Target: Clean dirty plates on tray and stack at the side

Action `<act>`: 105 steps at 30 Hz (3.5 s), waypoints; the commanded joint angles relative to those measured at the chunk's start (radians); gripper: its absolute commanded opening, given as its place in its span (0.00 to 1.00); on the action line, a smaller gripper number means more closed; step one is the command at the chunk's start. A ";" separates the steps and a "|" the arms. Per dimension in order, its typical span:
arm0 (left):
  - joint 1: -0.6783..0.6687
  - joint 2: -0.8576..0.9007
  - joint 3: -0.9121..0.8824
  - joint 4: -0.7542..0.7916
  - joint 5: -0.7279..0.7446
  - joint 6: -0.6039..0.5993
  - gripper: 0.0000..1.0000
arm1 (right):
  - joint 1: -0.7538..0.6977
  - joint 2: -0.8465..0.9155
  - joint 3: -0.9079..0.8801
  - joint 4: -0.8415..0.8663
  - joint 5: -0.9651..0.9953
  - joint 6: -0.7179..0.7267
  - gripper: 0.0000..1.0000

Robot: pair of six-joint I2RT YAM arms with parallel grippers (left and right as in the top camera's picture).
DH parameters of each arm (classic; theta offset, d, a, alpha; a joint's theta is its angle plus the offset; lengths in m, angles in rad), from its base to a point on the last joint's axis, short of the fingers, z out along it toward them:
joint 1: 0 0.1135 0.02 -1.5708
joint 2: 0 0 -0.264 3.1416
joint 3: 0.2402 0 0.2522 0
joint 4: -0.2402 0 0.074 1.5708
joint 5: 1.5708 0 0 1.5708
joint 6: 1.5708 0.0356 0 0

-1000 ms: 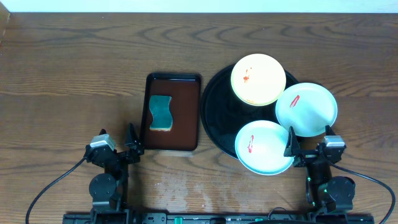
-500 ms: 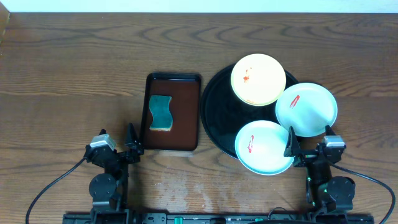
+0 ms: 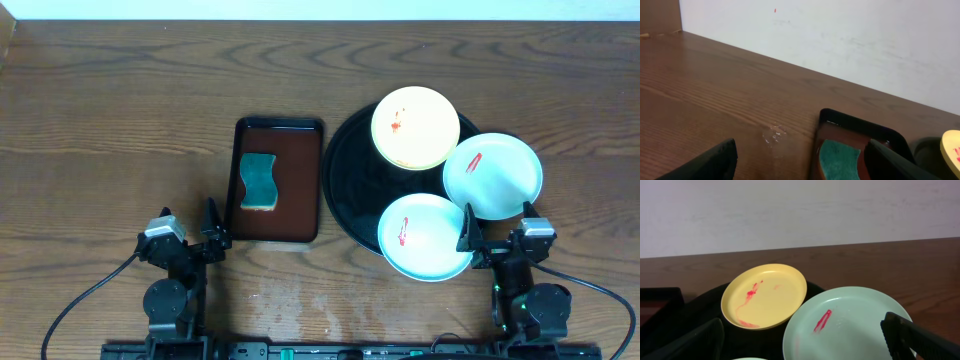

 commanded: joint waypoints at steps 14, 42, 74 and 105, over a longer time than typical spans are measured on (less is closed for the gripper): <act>0.003 -0.006 -0.011 -0.049 -0.006 0.013 0.82 | -0.003 0.001 -0.001 -0.003 -0.031 0.083 0.99; 0.003 -0.003 -0.011 -0.050 -0.006 0.013 0.82 | -0.003 0.580 0.908 -0.650 -0.212 0.085 0.99; 0.003 1.337 1.283 -0.962 0.378 -0.059 0.81 | -0.001 1.632 1.552 -1.027 -0.209 -0.021 0.93; -0.180 1.785 1.277 -0.853 0.103 -0.111 0.33 | 0.036 1.788 1.551 -0.978 -0.133 -0.021 0.81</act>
